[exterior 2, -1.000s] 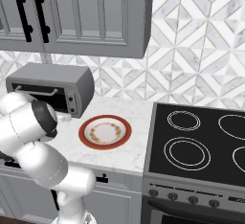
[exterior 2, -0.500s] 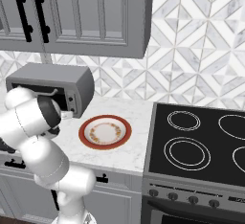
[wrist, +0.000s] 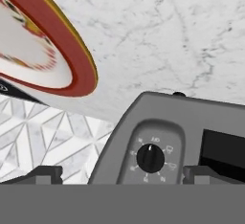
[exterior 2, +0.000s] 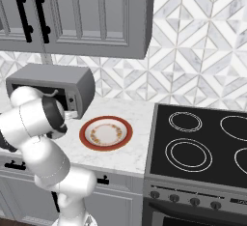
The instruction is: Pick up the kebab skewer and baguette bread, and place them inside the toaster oven. Close the toaster oven door and start by setting the timer.
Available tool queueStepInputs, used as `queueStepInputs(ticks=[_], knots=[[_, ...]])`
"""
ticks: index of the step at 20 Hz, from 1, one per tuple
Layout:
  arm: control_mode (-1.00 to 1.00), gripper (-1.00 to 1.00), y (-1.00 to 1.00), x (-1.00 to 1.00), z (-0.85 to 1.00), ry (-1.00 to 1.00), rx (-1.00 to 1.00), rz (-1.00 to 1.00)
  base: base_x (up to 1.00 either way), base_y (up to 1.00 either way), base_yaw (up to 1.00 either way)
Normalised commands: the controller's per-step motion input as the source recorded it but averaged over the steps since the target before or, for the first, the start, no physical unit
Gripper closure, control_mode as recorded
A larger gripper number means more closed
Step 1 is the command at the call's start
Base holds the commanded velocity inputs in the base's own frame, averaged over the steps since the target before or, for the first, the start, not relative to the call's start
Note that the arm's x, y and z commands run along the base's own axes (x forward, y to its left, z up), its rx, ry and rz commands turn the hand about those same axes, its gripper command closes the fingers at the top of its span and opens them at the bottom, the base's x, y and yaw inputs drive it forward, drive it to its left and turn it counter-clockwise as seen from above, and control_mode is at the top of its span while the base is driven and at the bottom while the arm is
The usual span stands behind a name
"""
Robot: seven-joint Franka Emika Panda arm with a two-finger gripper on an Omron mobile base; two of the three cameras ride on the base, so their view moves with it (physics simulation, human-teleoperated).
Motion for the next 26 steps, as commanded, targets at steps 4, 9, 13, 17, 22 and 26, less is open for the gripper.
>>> queueStepInputs(ticks=[4,9,13,17,22,26], knots=[[-1.0,-1.0,0.0,0.08,-0.08,0.0,0.04,0.03,0.0,0.0,0.0],[-1.0,-1.0,-0.01,0.12,-0.07,0.0,0.02,0.0,0.0,0.0,0.0],[-1.0,-1.0,-0.01,0.14,0.0,0.0,0.0,0.0,0.0,0.0,0.0],[-1.0,-1.0,0.0,0.12,-0.02,0.0,0.01,0.0,0.0,0.0,0.0],[-1.0,-1.0,0.0,0.07,-0.13,0.0,0.04,0.0,0.0,0.0,0.0],[-1.0,-1.0,0.0,0.06,-0.11,0.0,0.06,0.0,0.0,0.0,0.0]])
